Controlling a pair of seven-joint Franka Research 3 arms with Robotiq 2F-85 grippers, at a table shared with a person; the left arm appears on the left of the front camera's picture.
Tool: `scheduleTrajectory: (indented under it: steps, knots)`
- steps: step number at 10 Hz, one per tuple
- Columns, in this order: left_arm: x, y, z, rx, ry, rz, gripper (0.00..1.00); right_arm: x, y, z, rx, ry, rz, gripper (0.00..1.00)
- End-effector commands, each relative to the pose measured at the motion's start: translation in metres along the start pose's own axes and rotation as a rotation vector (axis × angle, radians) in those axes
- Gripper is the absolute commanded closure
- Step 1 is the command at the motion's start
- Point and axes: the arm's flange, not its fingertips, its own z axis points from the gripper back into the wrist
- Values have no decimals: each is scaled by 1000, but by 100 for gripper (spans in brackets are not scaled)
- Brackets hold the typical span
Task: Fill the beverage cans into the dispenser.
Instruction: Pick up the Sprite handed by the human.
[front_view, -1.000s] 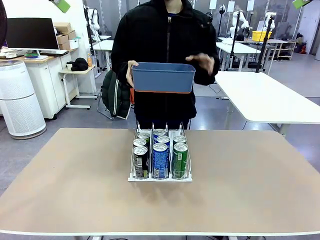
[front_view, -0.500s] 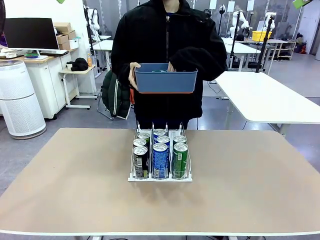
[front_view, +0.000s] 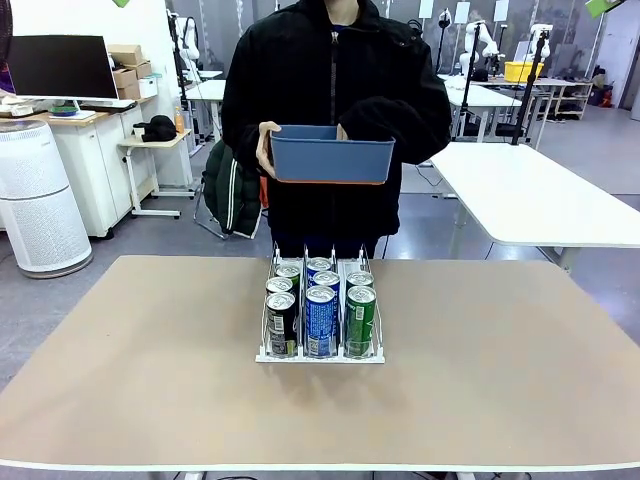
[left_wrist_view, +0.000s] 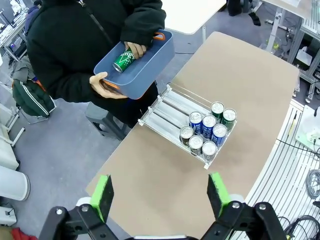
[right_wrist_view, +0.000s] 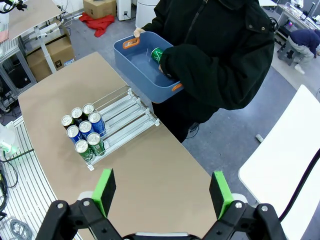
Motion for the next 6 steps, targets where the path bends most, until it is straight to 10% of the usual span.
scheduleTrajectory:
  steps: [1,6]
  knots:
    - [0,1,1,7,-5,0,0,0,1,-1,-3,-2,-1,0]
    - [0,1,1,7,-5,0,0,0,1,-1,-3,-2,-1,0]
